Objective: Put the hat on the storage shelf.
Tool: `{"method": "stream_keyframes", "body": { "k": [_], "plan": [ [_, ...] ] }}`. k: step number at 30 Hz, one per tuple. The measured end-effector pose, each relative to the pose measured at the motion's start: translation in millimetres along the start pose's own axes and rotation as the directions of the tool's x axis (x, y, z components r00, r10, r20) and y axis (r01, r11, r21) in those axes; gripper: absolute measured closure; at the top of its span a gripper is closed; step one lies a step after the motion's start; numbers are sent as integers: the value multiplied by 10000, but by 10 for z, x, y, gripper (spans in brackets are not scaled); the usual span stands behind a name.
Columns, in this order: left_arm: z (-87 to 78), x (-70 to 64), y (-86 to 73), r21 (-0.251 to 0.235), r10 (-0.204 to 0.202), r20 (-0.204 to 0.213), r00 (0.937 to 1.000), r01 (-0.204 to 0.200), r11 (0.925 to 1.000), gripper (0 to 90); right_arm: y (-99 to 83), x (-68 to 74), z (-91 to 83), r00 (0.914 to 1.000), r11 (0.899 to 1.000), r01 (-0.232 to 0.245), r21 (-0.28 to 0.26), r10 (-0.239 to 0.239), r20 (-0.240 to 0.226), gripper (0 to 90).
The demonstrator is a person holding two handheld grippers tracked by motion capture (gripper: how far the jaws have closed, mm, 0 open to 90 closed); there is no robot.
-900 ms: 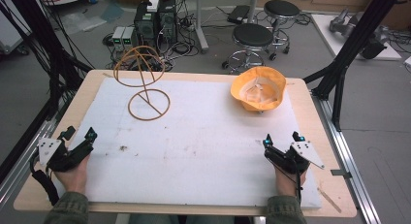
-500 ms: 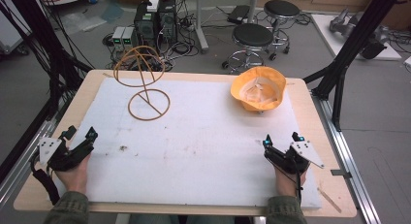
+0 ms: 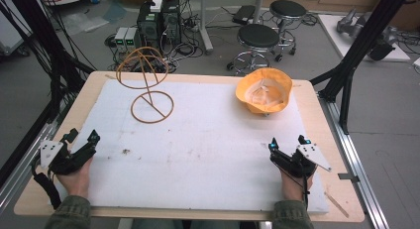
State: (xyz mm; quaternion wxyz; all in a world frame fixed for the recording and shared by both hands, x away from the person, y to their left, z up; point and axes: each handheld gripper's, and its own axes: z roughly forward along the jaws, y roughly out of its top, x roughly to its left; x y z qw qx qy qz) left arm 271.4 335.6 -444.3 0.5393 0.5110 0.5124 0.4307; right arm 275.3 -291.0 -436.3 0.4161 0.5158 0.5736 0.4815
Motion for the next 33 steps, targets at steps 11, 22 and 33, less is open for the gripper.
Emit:
{"method": "stream_keyframes", "body": {
  "k": [11, 22, 33],
  "plan": [
    [-26, -22, -14, 53, -83, 46, 10000, 83, 10000, 298, 233, -45, -3, 10000, 9985, 19, -555, -14, 95, 69],
    [-71, -77, -6, -3, -152, 75, 9999, 152, 9999, 298, 578, -36, 141, 9991, 9924, 302, -1192, -264, 334, 69],
    [-59, -91, 0, -109, -226, 53, 9997, 227, 9997, 299, 865, 11, 436, 9987, 9943, 428, -981, -398, 324, 69]
  ]
}}
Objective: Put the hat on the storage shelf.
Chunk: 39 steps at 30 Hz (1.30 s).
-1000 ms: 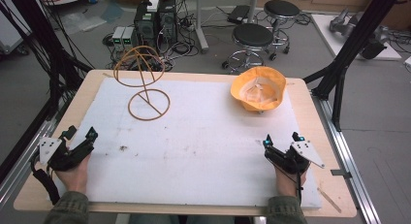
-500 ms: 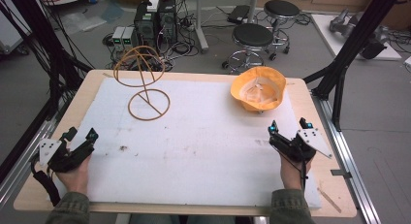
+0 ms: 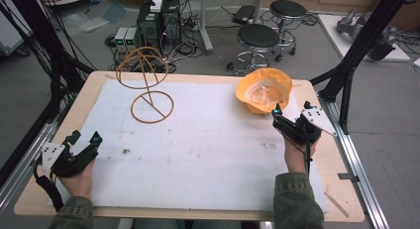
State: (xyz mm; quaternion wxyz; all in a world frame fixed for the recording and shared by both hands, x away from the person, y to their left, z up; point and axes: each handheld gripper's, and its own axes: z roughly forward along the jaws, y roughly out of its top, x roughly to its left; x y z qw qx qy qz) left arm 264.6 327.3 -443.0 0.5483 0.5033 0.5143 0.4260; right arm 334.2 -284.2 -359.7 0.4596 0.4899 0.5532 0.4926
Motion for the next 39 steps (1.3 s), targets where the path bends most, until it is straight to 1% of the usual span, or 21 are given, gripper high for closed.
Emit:
{"method": "stream_keyframes", "body": {
  "k": [4, 7, 8, 10, 11, 12, 14, 15, 20, 21, 23, 25, 26, 28, 29, 30, 32, 33, 36, 38, 39],
  "plan": [
    [-9, 22, 5, -20, -118, -79, 9999, 118, 9999, 299, 92, -5, 115, 9996, 9994, 184, 283, -189, 193, 69],
    [-26, 32, 13, -114, -199, -147, 9997, 197, 9997, 299, 132, -6, 143, 9995, 9992, 238, 335, -245, 195, 70],
    [-29, 38, 15, -135, -203, -156, 9997, 201, 9997, 299, 171, 3, 162, 9993, 9987, 371, 347, -374, 77, 70],
    [-27, 50, 15, -140, -233, -199, 9995, 231, 9996, 298, 188, 7, 172, 9990, 9984, 437, 362, -440, 83, 70],
    [-25, 56, 14, -119, -255, -223, 9994, 253, 9996, 299, 203, 7, 185, 9984, 9978, 552, 366, -556, 87, 70],
    [-23, 60, 13, -125, -280, -234, 9993, 277, 9995, 299, 224, -5, 219, 9961, 9952, 853, 490, -862, 166, 70],
    [-25, 66, 17, -148, -287, -244, 9993, 283, 9995, 299, 230, -11, 241, 9959, 9948, 864, 539, -878, 233, 70],
    [-27, 63, 18, -175, -306, -247, 9992, 301, 9994, 299, 245, -46, 305, 9963, 9939, 821, 731, -838, 200, 70],
    [-7, 54, 7, -128, -285, -200, 9994, 283, 9995, 299, 273, -65, 427, 9965, 9923, 767, 974, -796, 257, 70],
    [-1, 52, 8, -96, -227, -206, 9995, 225, 9997, 299, 278, -76, 497, 9949, 9893, 929, 1125, -966, 278, 70],
    [15, 45, 7, -125, -197, -175, 9997, 195, 9997, 299, 277, -80, 528, 9945, 9880, 953, 1212, -997, 309, 70],
    [26, 44, 7, -87, -139, -139, 9998, 138, 9999, 300, 268, -96, 578, 9918, 9882, 1056, 1108, -1128, 608, 70],
    [34, 42, 7, -99, -145, -131, 9998, 144, 9998, 299, 258, -100, 600, 9913, 9896, 1015, 1022, -1092, 736, 70],
    [43, 44, 9, -98, -144, -113, 9998, 143, 9998, 299, 230, -119, 652, 9934, 9922, 820, 933, -890, 728, 70],
    [48, 48, 8, -112, -128, -112, 9999, 127, 9999, 299, 192, -140, 719, 9939, 9917, 718, 1064, -802, 763, 70],
    [51, 51, 9, -108, -125, -106, 9999, 124, 9999, 299, 192, -140, 719, 9939, 9917, 718, 1064, -802, 763, 70],
    [50, 57, 8, -138, -169, -60, 9998, 168, 9998, 299, 168, -160, 790, 9927, 9872, 747, 1406, -871, 840, 70],
    [44, 57, 6, -169, -341, 85, 9994, 342, 9993, 299, 169, -188, 846, 9920, 9856, 663, 1553, -819, 965, 70],
    [48, 45, 5, -202, -348, 151, 9993, 351, 9992, 299, 177, -206, 885, 9887, 9846, 742, 1584, -934, 1173, 70],
    [66, 44, 0, -181, -374, 199, 9991, 378, 9991, 299, 156, -239, 925, 9885, 9842, 654, 1646, -864, 1242, 70],
    [74, 45, -3, -159, -403, 224, 9989, 407, 9990, 299, 137, -254, 944, 9891, 9836, 474, 1743, -706, 1292, 70]
  ]
}}
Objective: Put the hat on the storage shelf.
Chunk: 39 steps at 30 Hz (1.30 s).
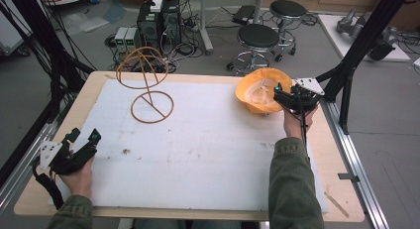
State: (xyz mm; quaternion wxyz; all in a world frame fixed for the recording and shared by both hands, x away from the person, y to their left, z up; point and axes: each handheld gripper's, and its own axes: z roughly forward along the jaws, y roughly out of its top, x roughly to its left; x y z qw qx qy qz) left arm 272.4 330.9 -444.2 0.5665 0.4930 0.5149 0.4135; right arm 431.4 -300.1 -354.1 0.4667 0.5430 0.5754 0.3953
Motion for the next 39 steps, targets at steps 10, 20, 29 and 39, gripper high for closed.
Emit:
{"method": "stream_keyframes", "body": {
  "k": [10, 20, 29, 39],
  "plan": [
    [28, -13, -2, 16, -17, 26, 10000, 17, 10000, 299, -138, -36, 186, 9993, 9937, -326, 1077, 341, -117, 70],
    [37, -57, 7, -16, -38, 341, 9994, 38, 10000, 298, -224, -77, 292, 9948, 9824, -720, 1726, 831, -581, 158],
    [55, -81, -8, 72, -89, 481, 9988, 86, 9999, 299, -287, -58, 354, 9916, 9589, -1189, 2575, 1281, -194, 335],
    [80, -71, -19, 65, -100, 414, 9991, 97, 9999, 299, -297, -50, 353, 9852, 9492, -1610, 2705, 1711, -142, 806]
  ]
}}
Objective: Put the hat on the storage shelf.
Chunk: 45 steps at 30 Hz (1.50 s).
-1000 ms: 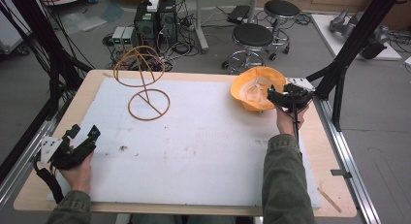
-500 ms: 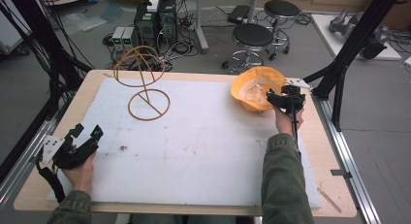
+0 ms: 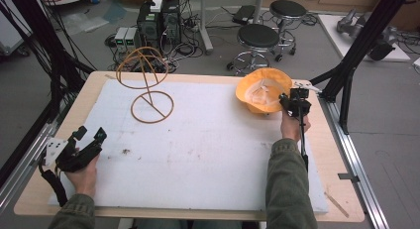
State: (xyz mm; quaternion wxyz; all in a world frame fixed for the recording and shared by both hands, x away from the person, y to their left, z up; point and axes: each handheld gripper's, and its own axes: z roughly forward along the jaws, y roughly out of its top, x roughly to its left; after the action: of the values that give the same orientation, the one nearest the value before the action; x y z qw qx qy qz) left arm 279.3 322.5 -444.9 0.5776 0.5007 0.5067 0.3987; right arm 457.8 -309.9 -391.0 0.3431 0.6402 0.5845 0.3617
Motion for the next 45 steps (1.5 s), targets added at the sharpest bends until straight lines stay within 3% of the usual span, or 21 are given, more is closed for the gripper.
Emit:
{"method": "stream_keyframes", "body": {
  "k": [1, 5, 9, 22, 25, 29, 31, 32, 33, 39, 42, 43, 44, 45],
  "plan": [
    [0, 0, 0, -1, 7, 3, 10000, -7, 10000, 299, 0, 33, -7, 9998, 9998, 126, -131, -124, 181, 860],
    [-4, 0, 2, -34, 5, 6, 10000, -5, 10000, 299, -6, 68, -6, 9997, 9997, 177, -174, -174, 176, 869],
    [-12, 4, 6, -31, 25, -6, 10000, -25, 10000, 299, 8, 146, -39, 9987, 9969, 505, -597, -499, 108, 872],
    [-33, 6, 17, -88, 17, 15, 10000, -17, 10000, 299, 24, 201, -104, 9987, 9963, 453, -735, -469, -206, 872],
    [-49, 18, 22, -99, 41, -27, 10000, -41, 9999, 298, 66, 251, -206, 9980, 9884, 567, -1411, -602, -207, 873],
    [-54, 28, 24, -113, 22, -138, 9999, -24, 9999, 298, 102, 273, -300, 9989, 9800, 308, -1966, -371, -285, 873],
    [-59, 31, 25, -148, -23, -173, 9998, 21, 9999, 298, 137, 285, -393, 9991, 9661, 201, -2574, -288, -300, 873],
    [-63, 34, 27, -141, -13, -188, 9998, 10, 9999, 298, 137, 285, -393, 9991, 9661, 201, -2574, -288, -300, 873],
    [-67, 35, 28, -138, -5, -202, 9998, 3, 9999, 298, 162, 294, -469, 9990, 9547, 98, -2974, -220, -376, 872],
    [-68, 47, 23, -150, -173, -121, 9998, 171, 9997, 299, 252, 255, -749, 9984, 9111, -106, -4120, -135, -555, 871],
    [-72, 44, 24, -165, -190, -112, 9998, 189, 9997, 299, 285, 244, -887, 9975, 8835, -81, -4683, -258, -659, 871],
    [-75, 42, 26, -174, -184, -96, 9998, 182, 9997, 299, 285, 244, -887, 9975, 8835, -81, -4683, -258, -659, 871],
    [-77, 38, 27, -185, -180, -109, 9998, 177, 9997, 298, 300, 245, -957, 9968, 8656, -33, -5008, -374, -711, 871],
    [-80, 35, 29, -198, -206, -83, 9998, 205, 9996, 299, 305, 252, -988, 9966, 8600, -83, -5103, -345, -744, 871]
  ]
}}
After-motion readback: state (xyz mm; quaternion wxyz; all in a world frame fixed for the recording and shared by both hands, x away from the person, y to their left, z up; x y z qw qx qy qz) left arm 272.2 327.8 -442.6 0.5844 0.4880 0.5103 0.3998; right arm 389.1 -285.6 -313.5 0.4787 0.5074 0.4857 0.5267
